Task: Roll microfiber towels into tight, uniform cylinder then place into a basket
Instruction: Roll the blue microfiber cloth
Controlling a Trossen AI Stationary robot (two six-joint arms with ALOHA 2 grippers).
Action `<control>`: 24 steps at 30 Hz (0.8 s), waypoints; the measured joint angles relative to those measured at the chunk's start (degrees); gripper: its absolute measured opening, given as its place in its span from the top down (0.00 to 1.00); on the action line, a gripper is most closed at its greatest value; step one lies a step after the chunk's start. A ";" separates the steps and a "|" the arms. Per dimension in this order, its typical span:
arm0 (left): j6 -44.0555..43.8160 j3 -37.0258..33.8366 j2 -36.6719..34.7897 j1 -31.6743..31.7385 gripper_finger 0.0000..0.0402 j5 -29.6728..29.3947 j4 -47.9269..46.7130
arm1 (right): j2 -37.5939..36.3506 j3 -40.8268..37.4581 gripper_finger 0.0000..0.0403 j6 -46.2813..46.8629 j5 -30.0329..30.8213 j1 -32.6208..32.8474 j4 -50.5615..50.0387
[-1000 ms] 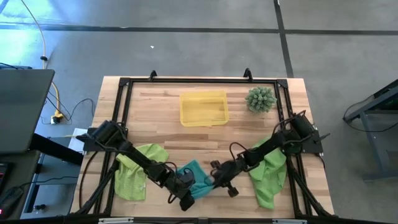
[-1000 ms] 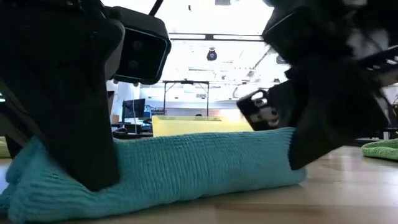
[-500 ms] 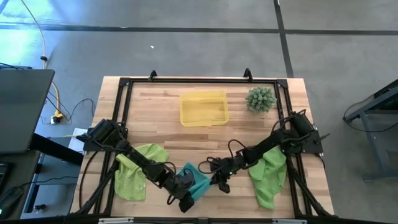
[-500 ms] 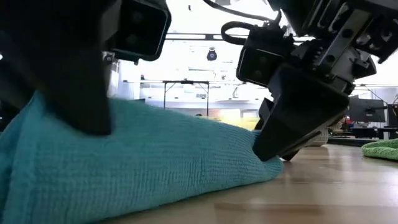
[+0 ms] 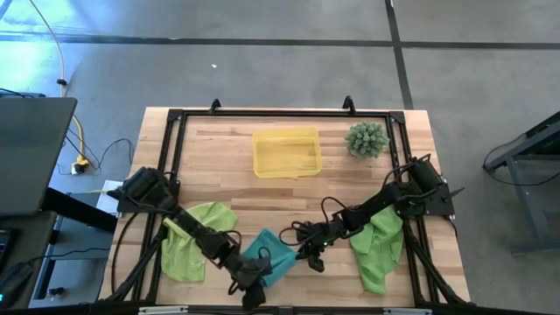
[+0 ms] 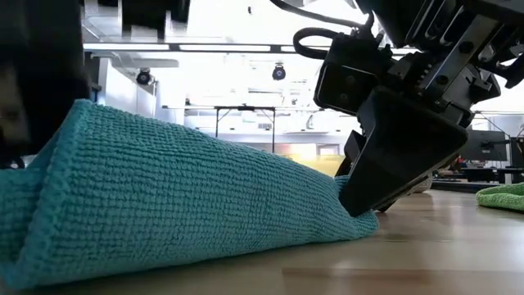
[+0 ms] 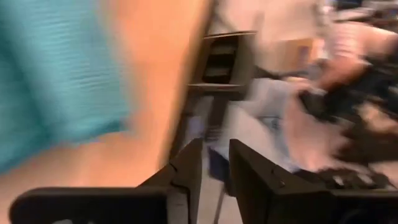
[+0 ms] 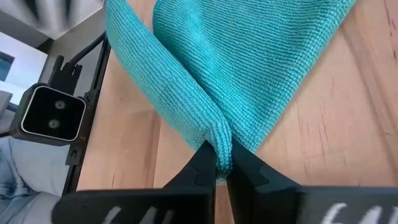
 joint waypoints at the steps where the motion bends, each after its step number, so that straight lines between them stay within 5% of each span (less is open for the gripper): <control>1: 0.85 0.00 -0.35 -0.19 0.80 -0.46 0.75 | 0.00 0.00 0.99 0.00 0.00 0.00 0.13; 5: 6.24 0.00 -0.70 -0.62 0.77 -8.16 2.46 | 0.04 -0.06 0.99 -0.04 -0.04 -0.02 0.56; 11: 11.27 -0.02 -0.70 -0.39 0.77 -30.37 -4.40 | 0.11 -0.11 0.99 -0.90 -0.37 -0.04 1.09; 13: 10.67 -0.04 -0.68 -0.32 0.77 -33.76 -6.53 | 0.13 -0.11 0.99 -0.94 -0.35 -0.04 1.07; 18: 9.56 -0.02 -0.68 -0.56 0.75 -27.18 -6.75 | 0.13 -0.11 0.99 -1.01 -0.35 -0.04 1.11; 24: 9.60 -0.02 -0.68 -0.41 0.65 -26.04 -7.28 | 0.15 -0.11 0.99 -1.07 -0.33 -0.04 1.14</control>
